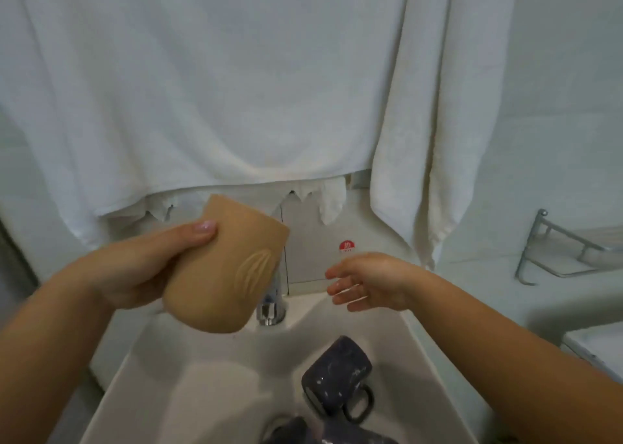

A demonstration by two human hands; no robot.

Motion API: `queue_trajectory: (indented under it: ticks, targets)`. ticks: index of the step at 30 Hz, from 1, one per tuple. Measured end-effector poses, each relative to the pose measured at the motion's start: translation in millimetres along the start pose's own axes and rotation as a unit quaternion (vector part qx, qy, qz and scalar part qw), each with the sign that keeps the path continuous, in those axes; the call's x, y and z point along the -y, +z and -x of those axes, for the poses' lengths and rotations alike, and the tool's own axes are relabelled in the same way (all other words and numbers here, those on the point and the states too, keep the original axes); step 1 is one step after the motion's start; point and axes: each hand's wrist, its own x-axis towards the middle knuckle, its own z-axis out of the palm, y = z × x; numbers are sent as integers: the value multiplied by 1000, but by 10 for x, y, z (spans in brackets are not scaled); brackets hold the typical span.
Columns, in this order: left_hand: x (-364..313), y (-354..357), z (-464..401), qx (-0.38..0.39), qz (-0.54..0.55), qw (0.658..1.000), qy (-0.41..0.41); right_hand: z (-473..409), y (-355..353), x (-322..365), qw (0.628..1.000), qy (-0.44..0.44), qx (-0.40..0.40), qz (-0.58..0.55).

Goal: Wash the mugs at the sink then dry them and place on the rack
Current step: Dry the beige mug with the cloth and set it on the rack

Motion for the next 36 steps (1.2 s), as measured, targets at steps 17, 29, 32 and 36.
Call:
queue_trajectory:
  ticks: [17, 29, 32, 36]
  targets:
    - [-1777, 1796, -1384, 119, 66, 989, 63, 1502, -1561, 1506, 939, -80, -278, -186]
    - [-2520, 3467, -2202, 148, 66, 981, 106, 2167, -3343, 1631, 892, -146, -403, -142]
    - [-2762, 3851, -2477, 110, 81, 985, 106, 2218, -3897, 1780, 888, -167, -408, -130]
    - [-3068, 4254, -2743, 55, 93, 987, 117, 2179, -4571, 2000, 842, -245, -471, -97]
